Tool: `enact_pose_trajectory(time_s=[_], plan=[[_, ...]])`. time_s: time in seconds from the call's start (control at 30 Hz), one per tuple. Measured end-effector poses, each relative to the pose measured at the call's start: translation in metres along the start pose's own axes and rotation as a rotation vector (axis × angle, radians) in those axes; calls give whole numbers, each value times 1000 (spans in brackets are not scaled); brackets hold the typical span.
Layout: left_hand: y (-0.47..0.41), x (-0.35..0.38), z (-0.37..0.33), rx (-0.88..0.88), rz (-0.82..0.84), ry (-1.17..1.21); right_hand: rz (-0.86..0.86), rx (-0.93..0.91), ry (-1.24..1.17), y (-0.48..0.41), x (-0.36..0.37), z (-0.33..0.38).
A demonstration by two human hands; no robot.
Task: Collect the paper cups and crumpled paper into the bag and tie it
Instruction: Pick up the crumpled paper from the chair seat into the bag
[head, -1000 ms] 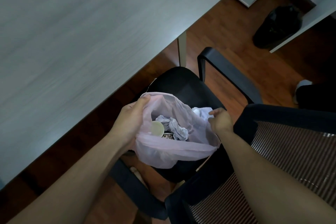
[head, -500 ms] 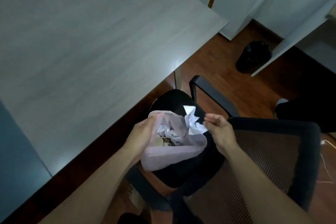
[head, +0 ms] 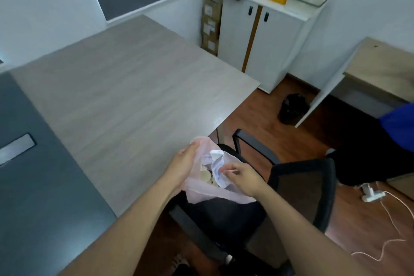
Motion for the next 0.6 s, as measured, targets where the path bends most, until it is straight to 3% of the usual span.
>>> enact_pose_trajectory(time_s=[0.27,0.33,0.47,0.53,0.6], plan=[[35,-41,-68,109,21,160,111,-86,226,19,-13,63],[39,-55,-80,137,22,210,-60,-164,271,19,-25,78],[40,-91,-99,188,25,323,-573,-320,210,33,-57,110],[41,-112,-109,211,-2,382,-564,-175,370,22,-54,108],[41,-137,-117,237,-40,389,-370,63,487,0,-43,94]])
Point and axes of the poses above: each hand's wrist, its own y-axis away from the middle knuckle, its own x-axis out of the palm, z = x × y, the point moved 8 cm from there along -y, towards the middle knuckle, and after that the axes turned 4 degrees about -y, right-handed, at the moved point
